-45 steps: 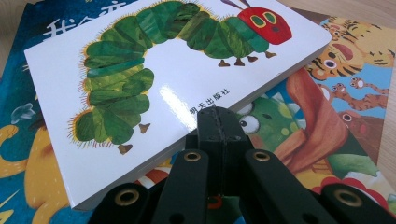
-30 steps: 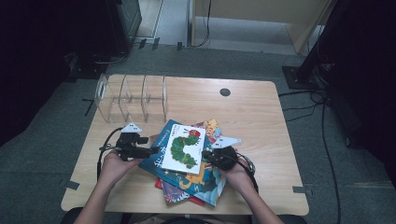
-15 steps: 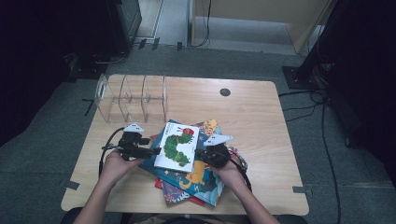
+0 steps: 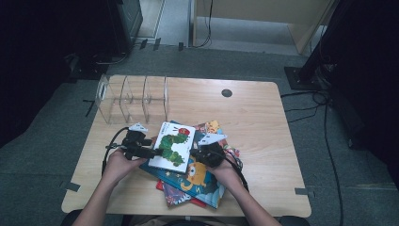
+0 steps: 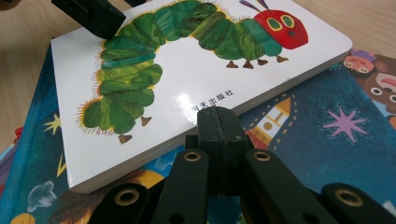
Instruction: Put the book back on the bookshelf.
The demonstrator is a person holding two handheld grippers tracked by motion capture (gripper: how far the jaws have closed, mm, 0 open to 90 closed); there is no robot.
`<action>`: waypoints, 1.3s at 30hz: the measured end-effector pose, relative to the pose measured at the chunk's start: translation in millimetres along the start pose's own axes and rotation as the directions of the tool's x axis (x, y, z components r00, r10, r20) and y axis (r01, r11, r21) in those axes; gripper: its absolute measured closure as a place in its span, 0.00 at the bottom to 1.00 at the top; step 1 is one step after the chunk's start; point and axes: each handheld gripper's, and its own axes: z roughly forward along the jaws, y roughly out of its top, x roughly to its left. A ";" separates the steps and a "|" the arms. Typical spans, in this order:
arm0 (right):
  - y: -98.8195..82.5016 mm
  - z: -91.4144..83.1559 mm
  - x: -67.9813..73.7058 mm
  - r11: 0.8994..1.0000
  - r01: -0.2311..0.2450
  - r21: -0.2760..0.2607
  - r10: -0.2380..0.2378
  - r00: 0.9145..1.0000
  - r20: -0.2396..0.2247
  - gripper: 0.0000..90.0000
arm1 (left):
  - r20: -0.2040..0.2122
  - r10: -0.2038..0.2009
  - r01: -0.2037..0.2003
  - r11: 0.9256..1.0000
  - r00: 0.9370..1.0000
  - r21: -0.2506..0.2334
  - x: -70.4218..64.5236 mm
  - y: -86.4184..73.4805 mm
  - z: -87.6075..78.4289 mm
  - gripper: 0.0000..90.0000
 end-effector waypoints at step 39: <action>11.2 12.4 6.4 0.999 0.039 0.020 -0.038 0.999 -0.016 1.00 | 0.018 -0.160 0.156 0.978 0.987 0.136 4.1 17.0 4.2 0.28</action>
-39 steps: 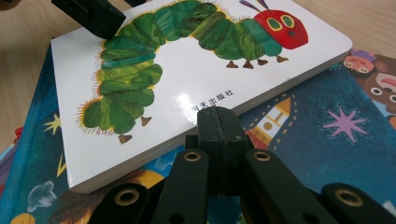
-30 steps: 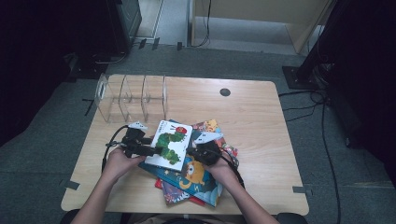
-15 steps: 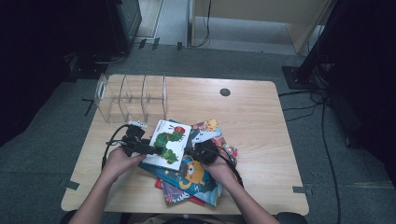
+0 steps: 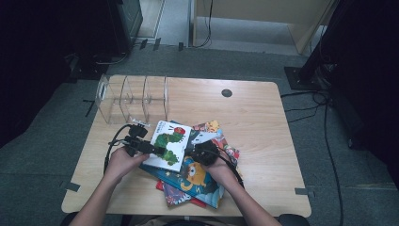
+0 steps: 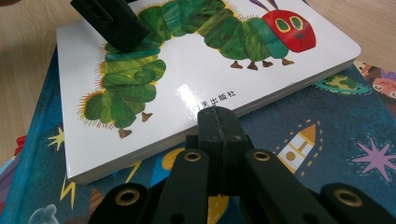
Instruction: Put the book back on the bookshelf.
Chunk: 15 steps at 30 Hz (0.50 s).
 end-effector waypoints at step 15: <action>-1.4 0.2 -0.7 1.000 -0.006 -0.001 0.006 1.000 -0.016 1.00 | 0.180 -0.058 0.066 0.997 0.982 -0.038 -16.9 21.5 -33.5 0.61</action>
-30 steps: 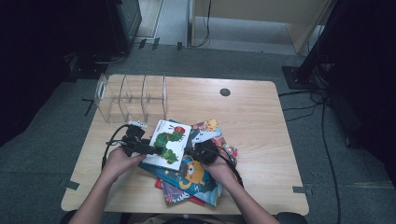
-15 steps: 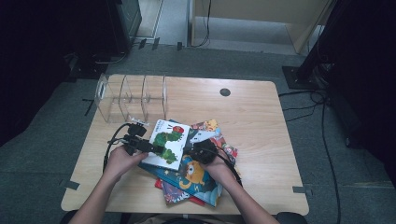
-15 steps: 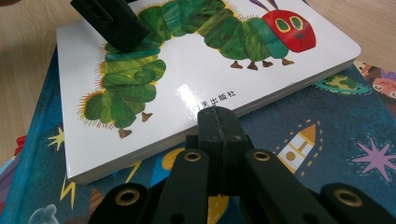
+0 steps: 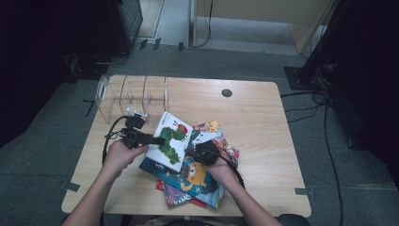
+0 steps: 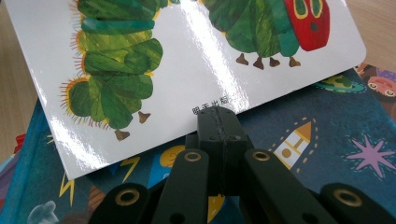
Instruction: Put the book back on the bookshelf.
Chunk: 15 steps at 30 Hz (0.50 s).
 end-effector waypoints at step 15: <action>0.4 3.5 6.6 0.998 0.055 -0.006 -0.055 0.998 -0.010 0.87 | -0.054 0.044 -0.036 0.988 0.998 0.149 -19.6 27.8 16.3 0.77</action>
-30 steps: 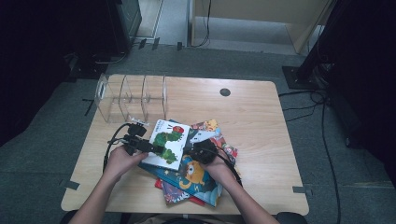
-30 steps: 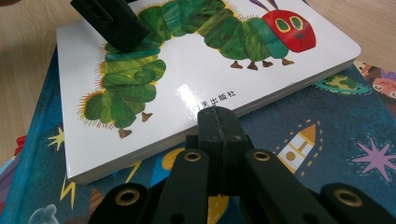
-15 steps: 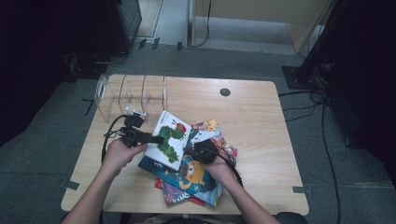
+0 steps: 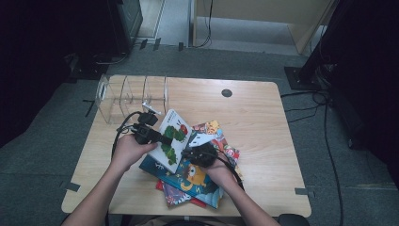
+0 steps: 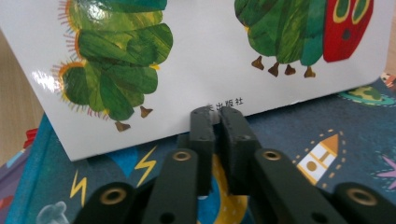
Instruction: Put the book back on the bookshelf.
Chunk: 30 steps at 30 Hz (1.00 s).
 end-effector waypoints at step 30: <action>-11.4 -9.2 -1.0 0.996 0.084 0.000 -0.084 0.996 0.043 0.42 | -0.129 0.160 -0.155 0.987 0.979 0.047 -5.9 10.4 -49.1 0.86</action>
